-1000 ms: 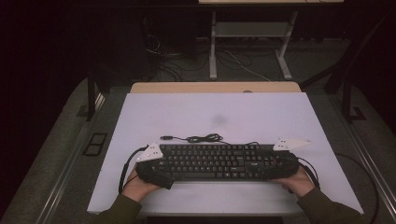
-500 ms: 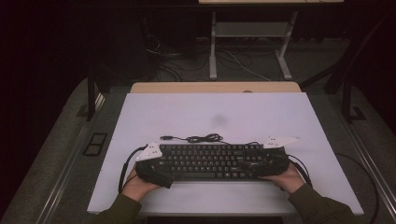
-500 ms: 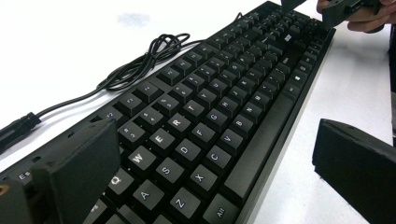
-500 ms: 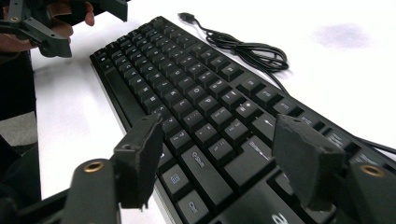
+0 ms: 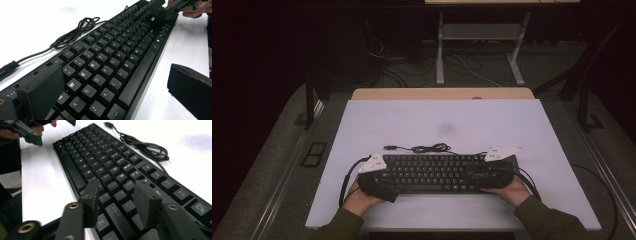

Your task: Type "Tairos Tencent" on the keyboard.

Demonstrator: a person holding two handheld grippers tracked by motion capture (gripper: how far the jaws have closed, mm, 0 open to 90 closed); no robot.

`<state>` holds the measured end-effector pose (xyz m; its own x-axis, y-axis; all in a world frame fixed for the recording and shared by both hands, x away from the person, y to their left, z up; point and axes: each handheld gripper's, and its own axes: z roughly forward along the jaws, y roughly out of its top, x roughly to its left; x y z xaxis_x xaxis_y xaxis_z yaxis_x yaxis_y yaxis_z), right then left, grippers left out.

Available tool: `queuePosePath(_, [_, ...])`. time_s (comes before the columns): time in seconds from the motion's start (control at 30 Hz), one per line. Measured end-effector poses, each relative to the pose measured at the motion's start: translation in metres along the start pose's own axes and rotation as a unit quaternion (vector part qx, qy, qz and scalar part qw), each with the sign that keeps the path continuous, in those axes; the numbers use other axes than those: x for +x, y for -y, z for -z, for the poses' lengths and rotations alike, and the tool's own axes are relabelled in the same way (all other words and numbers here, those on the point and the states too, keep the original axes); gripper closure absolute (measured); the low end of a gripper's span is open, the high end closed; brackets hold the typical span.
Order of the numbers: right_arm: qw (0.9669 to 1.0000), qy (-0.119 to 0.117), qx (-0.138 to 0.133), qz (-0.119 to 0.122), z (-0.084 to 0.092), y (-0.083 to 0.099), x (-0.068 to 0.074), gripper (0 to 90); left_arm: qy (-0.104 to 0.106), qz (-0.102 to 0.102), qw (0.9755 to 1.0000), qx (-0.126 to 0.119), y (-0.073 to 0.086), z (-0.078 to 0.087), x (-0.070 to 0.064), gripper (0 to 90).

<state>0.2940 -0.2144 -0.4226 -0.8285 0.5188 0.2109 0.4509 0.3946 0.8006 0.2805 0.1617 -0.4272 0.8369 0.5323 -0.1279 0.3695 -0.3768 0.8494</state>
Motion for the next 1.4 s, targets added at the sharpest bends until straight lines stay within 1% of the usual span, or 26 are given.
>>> queuePosePath(0.1, [1.0000, -0.003, 0.003, 0.005, -0.002, 0.001, 0.002, 65.1, 0.000, 0.000, 1.0000, 0.000, 0.000, 0.000, 0.000, 0.0])
queuePosePath(0.17, [0.9999, -0.006, 0.010, 0.010, -0.003, 0.002, 0.004, 69.4, 0.000, -0.001, 1.0000, 0.001, 0.000, 0.000, 0.000, 0.0])
queuePosePath(0.23, [0.9998, -0.009, 0.016, 0.011, -0.005, 0.004, 0.005, 74.1, 0.001, 0.000, 1.0000, 0.002, 0.000, 0.000, -0.001, 0.0])
queuePosePath(0.3, [0.9995, -0.009, 0.025, 0.018, -0.006, 0.006, 0.006, 78.9, 0.000, 0.000, 1.0000, 0.001, 0.000, 0.000, -0.001, 0.0])
queuePosePath(0.37, [0.9993, -0.010, 0.029, 0.020, -0.007, 0.006, 0.006, 83.1, 0.000, 0.000, 1.0000, 0.002, 0.000, 0.000, 0.000, 0.0])
queuePosePath(0.5, [0.9992, -0.004, 0.036, 0.018, -0.007, 0.007, 0.004, 89.2, 0.001, -0.002, 1.0000, 0.003, 0.000, 0.000, -0.001, 0.0])
queuePosePath(0.93, [0.9980, 0.008, 0.059, 0.024, -0.011, 0.009, -0.001, 89.4, 0.001, -0.001, 1.0000, 0.002, 0.000, -0.001, -0.001, 0.0])
queuePosePath(1.3, [0.9969, 0.018, 0.070, 0.032, -0.014, 0.011, -0.001, 89.4, -0.001, 0.000, 1.0000, 0.003, 0.000, -0.002, 0.000, 0.0])
queuePosePath(1.4, [0.9970, 0.017, 0.069, 0.031, -0.014, 0.011, -0.002, 89.4, -0.003, 0.000, 1.0000, 0.006, 0.000, -0.002, 0.000, 0.0])
